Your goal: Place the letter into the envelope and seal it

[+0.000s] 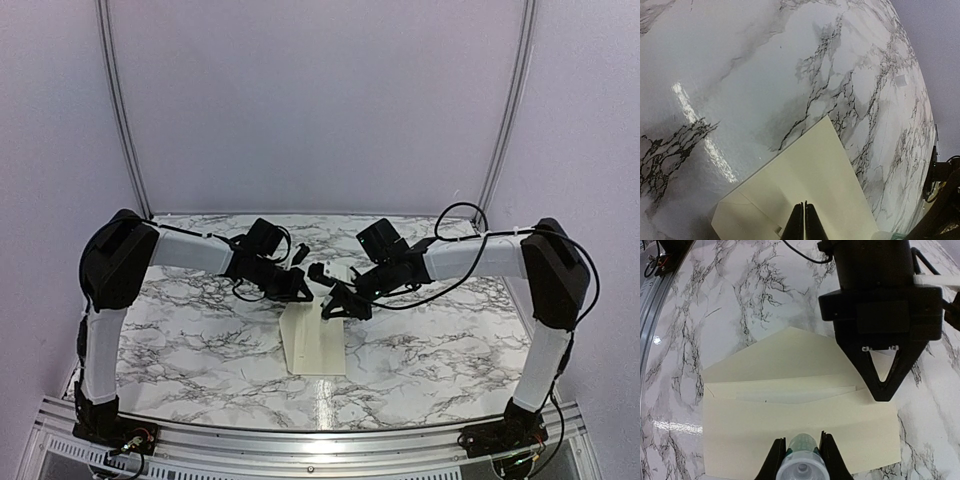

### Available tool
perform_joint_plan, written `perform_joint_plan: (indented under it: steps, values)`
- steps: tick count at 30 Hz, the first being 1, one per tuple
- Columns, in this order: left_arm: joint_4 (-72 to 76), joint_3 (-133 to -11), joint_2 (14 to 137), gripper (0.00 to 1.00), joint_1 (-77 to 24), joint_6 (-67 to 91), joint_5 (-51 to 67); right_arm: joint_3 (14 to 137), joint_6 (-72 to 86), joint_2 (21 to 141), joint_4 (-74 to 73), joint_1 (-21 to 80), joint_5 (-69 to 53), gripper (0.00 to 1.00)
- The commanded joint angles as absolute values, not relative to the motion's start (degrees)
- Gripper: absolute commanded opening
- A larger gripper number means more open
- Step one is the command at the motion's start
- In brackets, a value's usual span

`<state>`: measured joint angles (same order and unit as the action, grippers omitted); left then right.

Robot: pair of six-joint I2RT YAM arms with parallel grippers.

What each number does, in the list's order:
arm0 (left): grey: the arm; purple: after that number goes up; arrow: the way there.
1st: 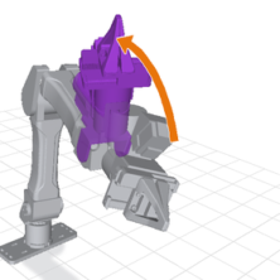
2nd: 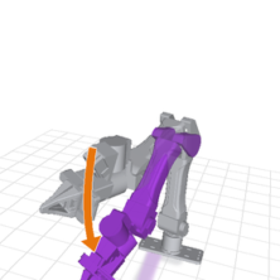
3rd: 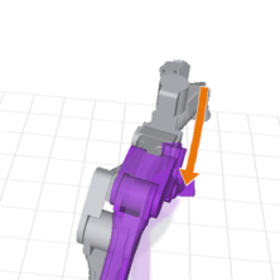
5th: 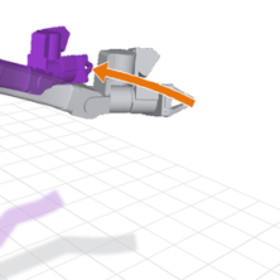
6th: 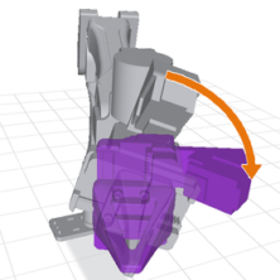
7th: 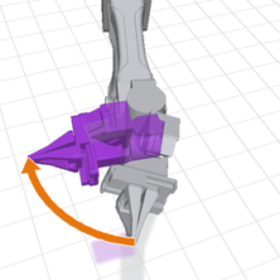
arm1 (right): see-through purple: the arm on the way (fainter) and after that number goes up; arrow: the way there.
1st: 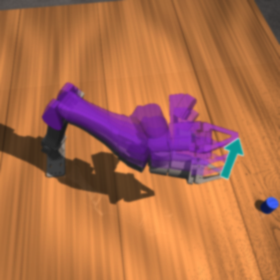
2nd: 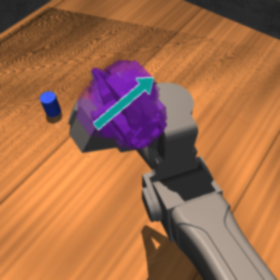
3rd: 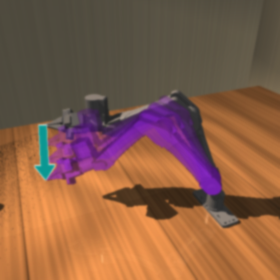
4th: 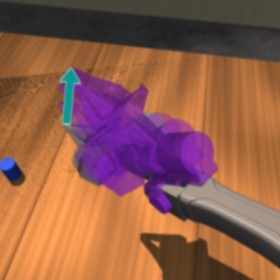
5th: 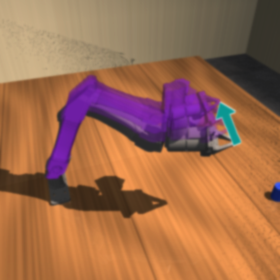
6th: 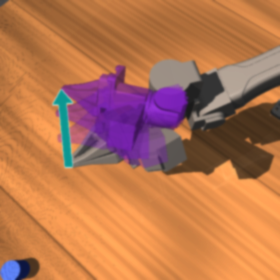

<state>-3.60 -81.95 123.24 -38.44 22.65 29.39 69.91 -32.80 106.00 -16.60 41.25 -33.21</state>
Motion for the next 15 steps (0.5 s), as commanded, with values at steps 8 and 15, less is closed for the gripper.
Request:
perform_joint_plan:
  steps: [8, 15]
  values:
    - [-7.59, -86.38, 127.54, 0.04, -39.10, 22.14, 30.33, 72.78, -32.75, 109.53, -14.32, 41.58, -33.92, 0.00]
    - [-11.48, -87.98, 128.80, 0.04, -39.68, 20.65, 28.05, 73.14, -32.22, 110.77, -13.88, 41.58, -34.03, 0.00]
